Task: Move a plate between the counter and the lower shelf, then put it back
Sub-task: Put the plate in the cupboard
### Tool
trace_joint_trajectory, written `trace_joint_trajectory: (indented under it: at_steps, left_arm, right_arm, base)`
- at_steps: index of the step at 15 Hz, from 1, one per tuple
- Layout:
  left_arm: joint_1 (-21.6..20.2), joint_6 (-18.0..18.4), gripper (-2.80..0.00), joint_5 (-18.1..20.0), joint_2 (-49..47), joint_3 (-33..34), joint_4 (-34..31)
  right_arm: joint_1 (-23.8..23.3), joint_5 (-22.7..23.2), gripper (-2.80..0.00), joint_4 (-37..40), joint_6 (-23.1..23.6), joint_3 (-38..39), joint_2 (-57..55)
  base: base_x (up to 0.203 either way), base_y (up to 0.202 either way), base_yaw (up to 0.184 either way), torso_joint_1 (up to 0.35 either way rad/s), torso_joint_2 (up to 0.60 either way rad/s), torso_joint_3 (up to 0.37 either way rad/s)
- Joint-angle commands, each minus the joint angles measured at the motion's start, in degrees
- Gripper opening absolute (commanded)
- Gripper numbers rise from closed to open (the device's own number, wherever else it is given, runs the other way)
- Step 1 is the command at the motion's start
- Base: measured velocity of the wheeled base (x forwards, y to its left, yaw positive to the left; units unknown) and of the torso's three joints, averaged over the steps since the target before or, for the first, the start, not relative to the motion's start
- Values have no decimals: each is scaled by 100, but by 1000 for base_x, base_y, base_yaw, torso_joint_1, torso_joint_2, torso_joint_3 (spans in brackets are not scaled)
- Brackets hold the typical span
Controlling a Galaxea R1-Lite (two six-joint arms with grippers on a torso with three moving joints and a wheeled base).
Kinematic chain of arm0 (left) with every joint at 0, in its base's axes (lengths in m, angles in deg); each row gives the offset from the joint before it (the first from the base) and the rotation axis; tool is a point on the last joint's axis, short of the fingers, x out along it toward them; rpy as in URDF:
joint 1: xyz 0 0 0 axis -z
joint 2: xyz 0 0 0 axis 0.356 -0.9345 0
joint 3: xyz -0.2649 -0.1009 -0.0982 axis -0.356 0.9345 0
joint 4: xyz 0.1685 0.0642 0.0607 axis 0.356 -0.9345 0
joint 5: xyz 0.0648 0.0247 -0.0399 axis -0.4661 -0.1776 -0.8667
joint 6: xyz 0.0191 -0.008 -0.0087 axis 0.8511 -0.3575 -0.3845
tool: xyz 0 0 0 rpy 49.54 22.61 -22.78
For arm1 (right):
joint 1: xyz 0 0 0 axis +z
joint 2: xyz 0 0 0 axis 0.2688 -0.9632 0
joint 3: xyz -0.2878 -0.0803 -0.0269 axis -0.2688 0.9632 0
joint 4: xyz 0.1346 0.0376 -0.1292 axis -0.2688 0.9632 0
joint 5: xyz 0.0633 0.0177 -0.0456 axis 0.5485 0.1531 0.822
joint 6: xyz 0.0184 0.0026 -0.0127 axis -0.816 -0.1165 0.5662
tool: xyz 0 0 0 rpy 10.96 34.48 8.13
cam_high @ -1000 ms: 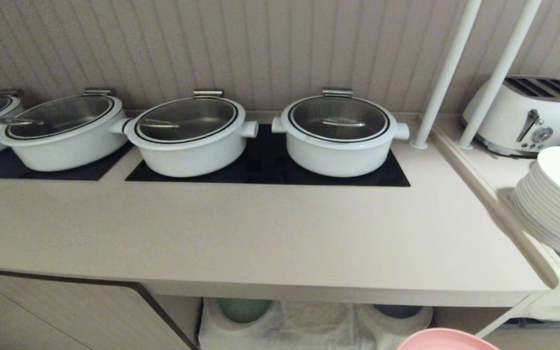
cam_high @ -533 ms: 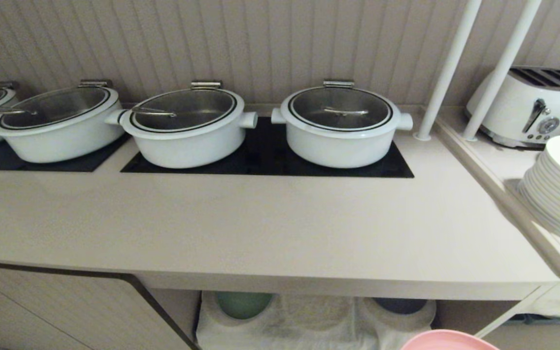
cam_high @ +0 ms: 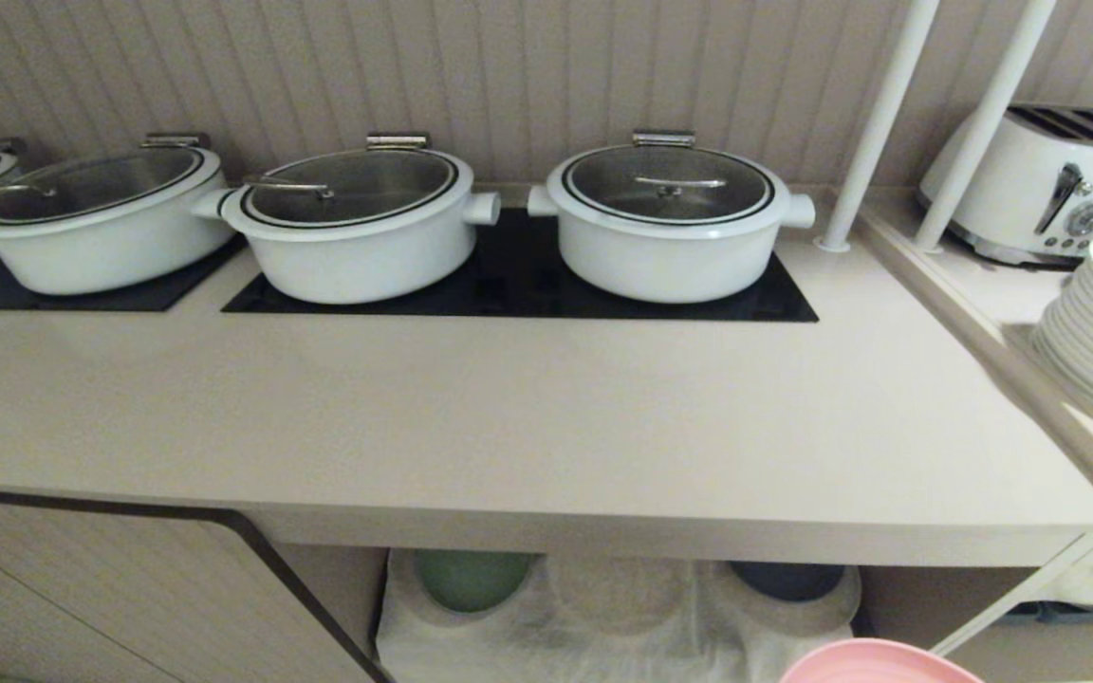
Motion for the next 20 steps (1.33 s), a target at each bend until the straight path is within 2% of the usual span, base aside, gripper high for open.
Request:
trace_joint_trajectory:
  at_steps: [1,20]
  left_arm:
    - [0,-2,-280,0,2,1,0]
    - [0,-2,-280,0,2,1,0]
  right_arm:
    - [6,14,-280,21,-18,6,18]
    - [3,101,-280,-46,-18,182,0]
  base:
    - [0,0,0,-168,370,194]
    - [0,0,0,-226,515,283]
